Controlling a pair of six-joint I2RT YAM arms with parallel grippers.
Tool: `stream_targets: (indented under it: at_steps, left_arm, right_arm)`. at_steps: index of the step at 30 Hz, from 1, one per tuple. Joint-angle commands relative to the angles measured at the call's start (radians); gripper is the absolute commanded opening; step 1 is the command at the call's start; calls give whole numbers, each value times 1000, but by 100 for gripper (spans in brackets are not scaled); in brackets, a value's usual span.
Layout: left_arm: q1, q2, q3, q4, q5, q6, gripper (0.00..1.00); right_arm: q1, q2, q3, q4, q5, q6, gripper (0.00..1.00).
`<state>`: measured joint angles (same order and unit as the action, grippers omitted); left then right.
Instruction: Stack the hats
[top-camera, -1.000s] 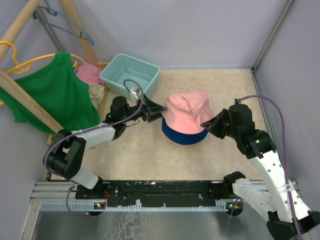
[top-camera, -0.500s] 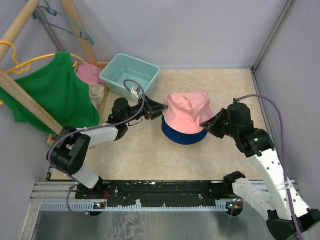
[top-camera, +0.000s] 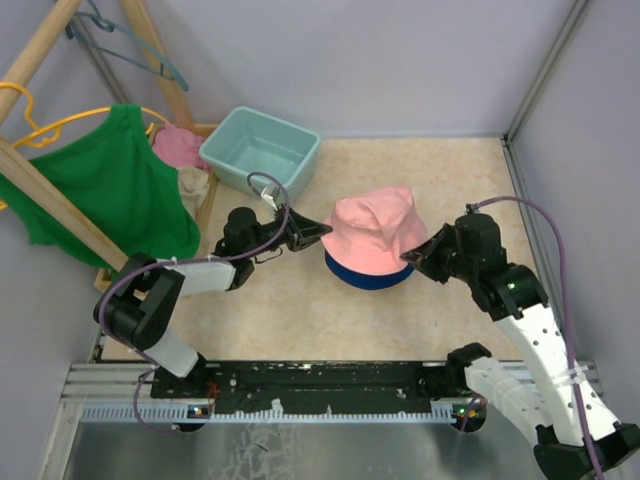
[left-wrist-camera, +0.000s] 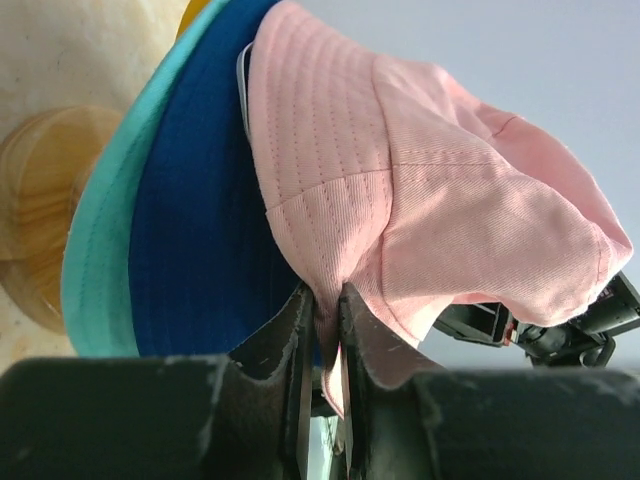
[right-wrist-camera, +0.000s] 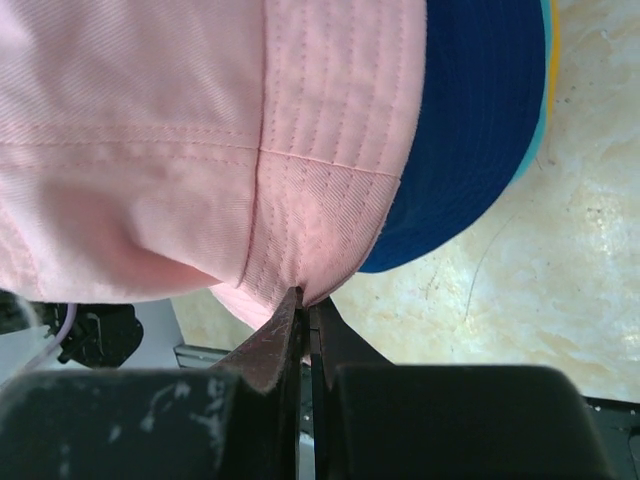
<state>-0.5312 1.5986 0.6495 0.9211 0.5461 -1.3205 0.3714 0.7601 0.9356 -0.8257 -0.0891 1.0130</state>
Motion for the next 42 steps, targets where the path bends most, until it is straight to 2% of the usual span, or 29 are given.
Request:
stream_targets:
  at_steps: [1, 10, 14, 15, 19, 24, 27, 29, 31, 32, 37, 42]
  left_arm:
    - [17, -36, -26, 25, 42, 22, 20]
    - [32, 67, 40, 105, 170, -2, 22]
    - [32, 80, 95, 85, 204, 5, 22]
    - [33, 78, 105, 76, 212, 9, 23]
    - [34, 67, 124, 39, 232, 23, 23]
    - [54, 53, 128, -8, 248, 36, 23]
    - [76, 46, 119, -27, 258, 39, 23]
    - [90, 48, 120, -32, 270, 37, 23]
    - [98, 57, 132, -37, 290, 38, 23]
    - [100, 63, 142, -40, 302, 38, 23]
    - [110, 107, 192, -63, 350, 41, 23]
    - [132, 145, 224, -98, 392, 47, 23]
  right_arm:
    - [9, -36, -31, -24, 4, -28, 0]
    - [9, -97, -125, -41, 25, -60, 1]
    - [9, -123, -38, -73, 128, -116, 42]
    - [9, -128, -9, -76, 162, -139, 49]
    - [8, -120, 94, -100, 285, -253, 64]
    - [-22, -114, 94, -23, 337, -356, 72]
    - [-128, -101, 42, 72, 214, -397, 75]
    - [-261, -85, -12, 137, 19, -407, 75]
    - [-456, -74, -86, 218, -210, -386, 75]
    - [-497, -69, -128, 264, -288, -362, 74]
    - [-518, -57, -302, 561, -506, -173, 72]
    - [-537, 41, -433, 894, -679, 26, 68]
